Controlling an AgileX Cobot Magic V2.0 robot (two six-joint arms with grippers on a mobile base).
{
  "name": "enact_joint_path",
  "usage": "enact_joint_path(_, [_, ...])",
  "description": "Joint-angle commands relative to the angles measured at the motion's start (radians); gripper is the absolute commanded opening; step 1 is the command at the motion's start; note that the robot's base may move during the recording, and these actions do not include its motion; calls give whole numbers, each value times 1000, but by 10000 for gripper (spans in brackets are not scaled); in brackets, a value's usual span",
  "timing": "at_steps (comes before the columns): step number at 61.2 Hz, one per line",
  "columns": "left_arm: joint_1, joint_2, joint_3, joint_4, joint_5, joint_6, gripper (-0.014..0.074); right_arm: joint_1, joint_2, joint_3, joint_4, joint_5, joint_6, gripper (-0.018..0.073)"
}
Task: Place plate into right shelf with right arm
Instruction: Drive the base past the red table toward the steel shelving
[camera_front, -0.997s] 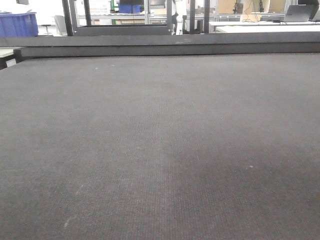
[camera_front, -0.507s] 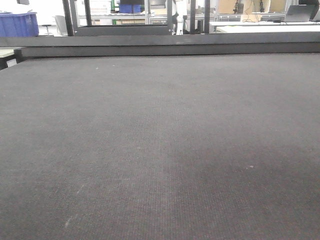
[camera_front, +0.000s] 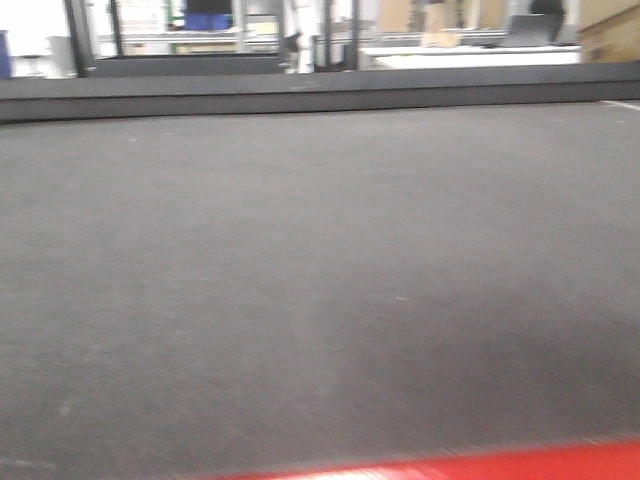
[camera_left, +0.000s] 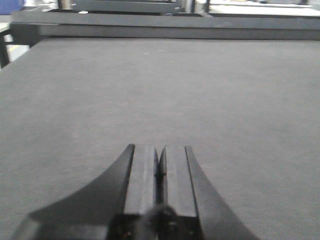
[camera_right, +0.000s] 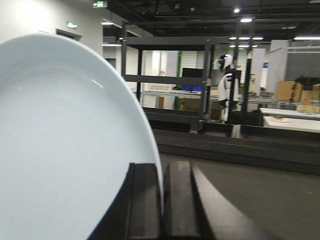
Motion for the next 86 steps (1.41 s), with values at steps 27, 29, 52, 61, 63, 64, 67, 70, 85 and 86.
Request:
enact_joint_path(27, [-5, -5, 8, -4, -86, -3, -47, -3, 11, -27, 14, -94, 2, 56])
enact_joint_path(29, [-5, -5, 8, -4, -86, -3, -47, -3, 11, -27, 14, -94, 2, 56])
enact_joint_path(52, [-5, -5, 8, -4, -86, -3, -47, -3, 11, -27, 14, -96, 2, 56])
enact_joint_path(61, [-5, -5, 8, -4, -86, -3, -47, -3, 11, -27, 14, -96, 2, 56])
enact_joint_path(63, [-5, -5, 8, -4, -86, -3, -47, -3, 11, -27, 14, -96, 2, 56])
enact_joint_path(64, [-5, -5, 8, -4, -86, -3, -47, -3, 11, -27, 14, -96, 2, 56])
enact_joint_path(67, [-5, -5, 8, -4, -86, -3, -47, -3, 11, -27, 14, -96, 2, 56])
enact_joint_path(70, [-5, -5, 8, -4, -86, -3, -47, -3, 11, -27, 14, -96, 2, 56])
enact_joint_path(85, [-5, -5, 8, -4, -86, -3, -47, -3, 11, -27, 14, -96, 2, 56])
enact_joint_path(86, [-5, -5, 8, -4, -86, -3, -47, -3, 11, -27, 14, -96, 2, 56])
